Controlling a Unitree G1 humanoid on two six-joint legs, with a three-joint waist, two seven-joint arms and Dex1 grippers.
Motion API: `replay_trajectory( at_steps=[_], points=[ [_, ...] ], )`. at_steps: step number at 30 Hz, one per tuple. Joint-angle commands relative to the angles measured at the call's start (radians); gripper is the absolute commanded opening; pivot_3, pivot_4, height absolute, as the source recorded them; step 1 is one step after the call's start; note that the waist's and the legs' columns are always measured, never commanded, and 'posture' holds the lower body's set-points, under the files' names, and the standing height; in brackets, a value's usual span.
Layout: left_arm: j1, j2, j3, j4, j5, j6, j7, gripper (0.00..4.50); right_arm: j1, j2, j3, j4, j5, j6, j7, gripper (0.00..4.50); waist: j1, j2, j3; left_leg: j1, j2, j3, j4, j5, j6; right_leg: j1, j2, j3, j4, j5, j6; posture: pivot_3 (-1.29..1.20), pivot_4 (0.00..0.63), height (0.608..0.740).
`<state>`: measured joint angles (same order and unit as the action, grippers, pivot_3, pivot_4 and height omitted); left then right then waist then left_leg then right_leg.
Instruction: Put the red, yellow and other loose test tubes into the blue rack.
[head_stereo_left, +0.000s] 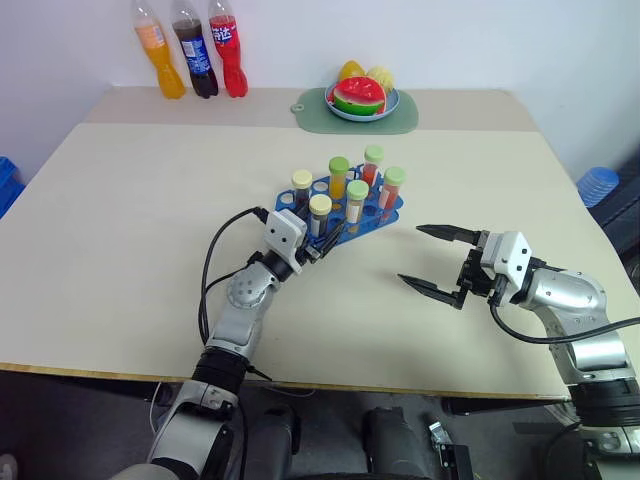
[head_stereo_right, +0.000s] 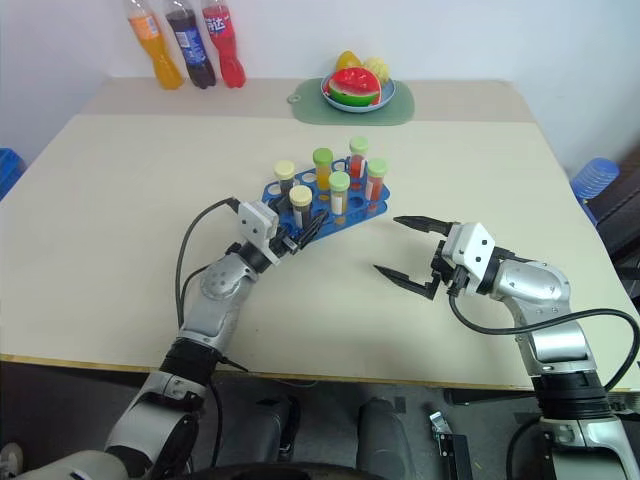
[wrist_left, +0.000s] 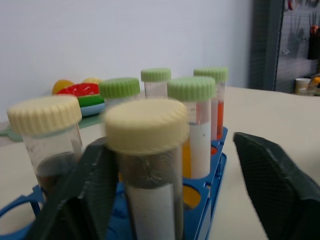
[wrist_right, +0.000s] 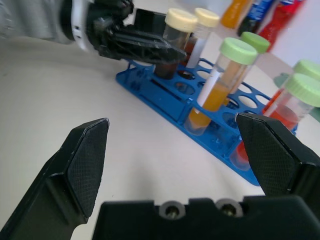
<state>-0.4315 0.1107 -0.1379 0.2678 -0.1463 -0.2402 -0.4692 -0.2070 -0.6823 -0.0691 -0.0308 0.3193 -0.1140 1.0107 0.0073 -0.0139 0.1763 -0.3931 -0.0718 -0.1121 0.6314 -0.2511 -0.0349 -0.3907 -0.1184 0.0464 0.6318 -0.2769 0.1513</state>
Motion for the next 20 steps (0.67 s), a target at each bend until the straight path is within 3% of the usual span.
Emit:
replay_trajectory(
  at_steps=[1,4,10,14,20],
  points=[
    [0.065,0.053,0.033,-0.19,-0.038,0.081,-0.018,3.53,0.021,0.021,-0.024,-0.009,0.006,0.012,-0.042,4.5,-0.003,0.0,0.0,0.0,0.0,0.0,0.0,0.0,0.0,0.0,0.0,0.0,0.0,0.0,0.0,0.0,0.15,0.74],
    [0.134,0.104,0.06,-0.297,-0.111,0.102,-0.077,3.53,0.04,0.031,-0.023,0.0,0.001,0.009,-0.061,4.5,-0.003,0.0,0.0,0.0,0.0,0.0,0.0,0.0,0.0,0.0,0.0,0.0,0.0,0.0,0.0,0.0,0.15,0.74],
    [0.371,0.337,0.169,-0.515,-0.246,0.292,-0.212,3.53,0.107,0.032,-0.053,0.012,0.004,0.014,-0.09,4.5,-0.015,0.001,0.0,0.0,0.001,0.0,-0.001,0.0,0.0,-0.001,0.0,0.001,0.0,0.0,-0.001,0.0,0.15,0.74],
    [0.48,0.44,0.261,-0.574,-0.299,0.351,-0.254,3.53,0.162,0.021,-0.095,0.006,0.017,0.018,-0.102,4.5,-0.017,0.002,0.0,0.001,0.001,-0.001,-0.001,0.0,0.0,0.001,0.0,0.0,0.0,0.0,-0.001,0.0,0.15,0.74],
    [0.576,0.511,0.336,-0.616,-0.346,0.403,-0.305,3.53,0.226,0.001,-0.157,-0.01,0.029,0.032,-0.113,4.5,-0.018,0.002,0.0,0.001,0.001,0.0,-0.001,0.0,0.0,0.001,0.0,0.0,0.0,0.0,-0.001,0.0,0.15,0.74]
  ],
)
